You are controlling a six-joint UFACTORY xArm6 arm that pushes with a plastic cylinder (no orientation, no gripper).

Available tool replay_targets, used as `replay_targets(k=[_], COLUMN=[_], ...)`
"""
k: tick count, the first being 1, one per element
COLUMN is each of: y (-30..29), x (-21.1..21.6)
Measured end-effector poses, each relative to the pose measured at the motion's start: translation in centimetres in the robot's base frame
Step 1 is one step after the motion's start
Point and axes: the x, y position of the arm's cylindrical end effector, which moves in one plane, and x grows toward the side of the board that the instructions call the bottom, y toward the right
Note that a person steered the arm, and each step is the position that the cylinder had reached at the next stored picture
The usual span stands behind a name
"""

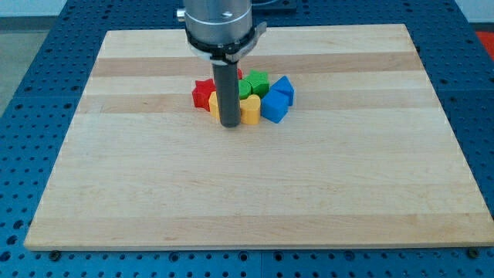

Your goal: Separate the yellow blocks from each other

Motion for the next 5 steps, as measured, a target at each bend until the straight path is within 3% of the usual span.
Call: replay_targets(k=[5], y=[0.2], x=[-2.7])
